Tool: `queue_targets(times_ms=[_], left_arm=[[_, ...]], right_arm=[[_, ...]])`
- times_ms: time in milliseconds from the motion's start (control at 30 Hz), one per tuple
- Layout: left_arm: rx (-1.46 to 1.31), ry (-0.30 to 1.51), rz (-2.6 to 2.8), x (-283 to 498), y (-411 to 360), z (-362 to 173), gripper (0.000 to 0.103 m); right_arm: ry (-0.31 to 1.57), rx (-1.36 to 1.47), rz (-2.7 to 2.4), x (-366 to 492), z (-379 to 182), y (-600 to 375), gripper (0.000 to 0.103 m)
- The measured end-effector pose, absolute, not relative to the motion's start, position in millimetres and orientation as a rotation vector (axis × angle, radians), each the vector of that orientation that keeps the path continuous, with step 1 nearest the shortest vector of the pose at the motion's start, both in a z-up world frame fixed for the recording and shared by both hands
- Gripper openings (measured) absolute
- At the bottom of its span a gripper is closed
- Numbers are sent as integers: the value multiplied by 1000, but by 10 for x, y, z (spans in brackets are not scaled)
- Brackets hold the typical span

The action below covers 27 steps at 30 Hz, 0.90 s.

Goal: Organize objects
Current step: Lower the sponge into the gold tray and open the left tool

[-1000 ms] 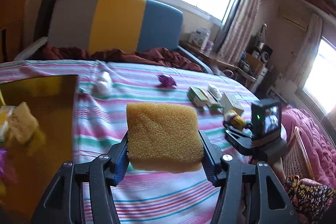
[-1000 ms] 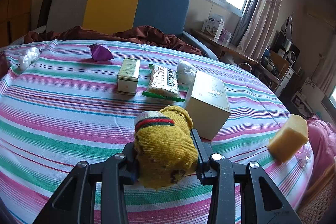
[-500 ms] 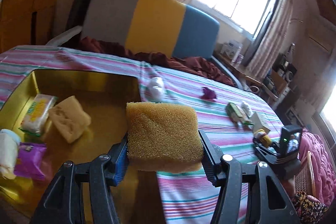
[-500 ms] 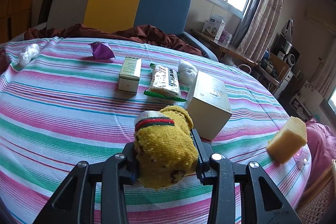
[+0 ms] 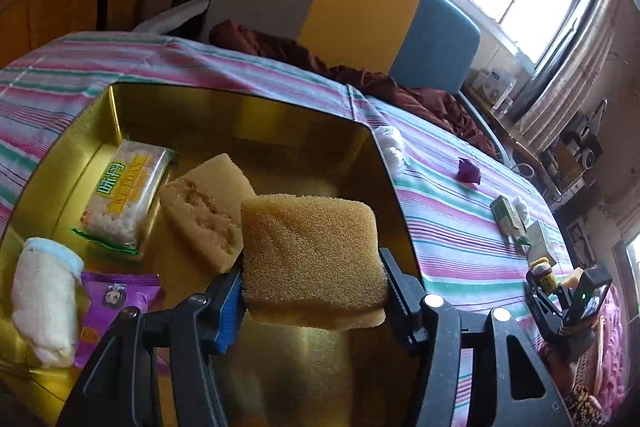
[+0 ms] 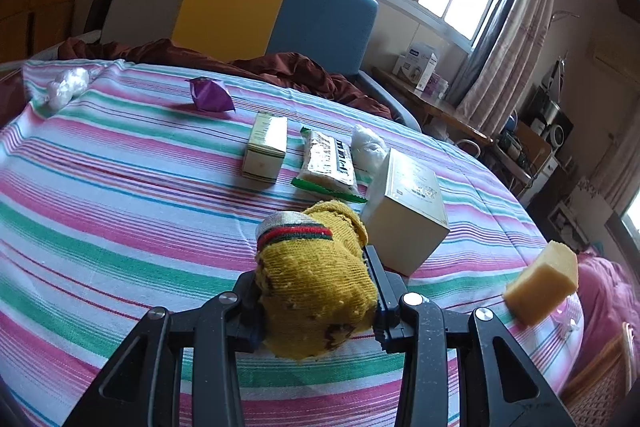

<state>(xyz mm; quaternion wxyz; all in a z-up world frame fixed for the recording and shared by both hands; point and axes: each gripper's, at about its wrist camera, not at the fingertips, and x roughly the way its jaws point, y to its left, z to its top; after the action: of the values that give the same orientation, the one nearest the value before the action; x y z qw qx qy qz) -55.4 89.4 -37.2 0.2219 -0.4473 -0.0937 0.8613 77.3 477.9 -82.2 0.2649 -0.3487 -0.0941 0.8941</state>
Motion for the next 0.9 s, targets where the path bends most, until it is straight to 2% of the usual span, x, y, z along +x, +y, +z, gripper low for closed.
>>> queue_targets(times_ms=[333,433,567,767,900], left_arm=[[-1336,-177,2410,-1173,1171,-380,61],[-1395,-289,2375,-1338,1147,-453,63],[-1432,-271,2401,-1465,1180,-454,65],[-1434,-360,2376,-1437,1051,-427,76],[-1374,-452,2394,-1324,884,-325,76]], right_arm=[[-282,-952,2413,765,-838,4748,41],[-282,-954,2413,754,-843,4753,41],[-282,-959,2414,746,-852,4754,41],[-279,-963,2416,749,-862,4755,41],[-283,-959,2415,755,-858,4749,41]])
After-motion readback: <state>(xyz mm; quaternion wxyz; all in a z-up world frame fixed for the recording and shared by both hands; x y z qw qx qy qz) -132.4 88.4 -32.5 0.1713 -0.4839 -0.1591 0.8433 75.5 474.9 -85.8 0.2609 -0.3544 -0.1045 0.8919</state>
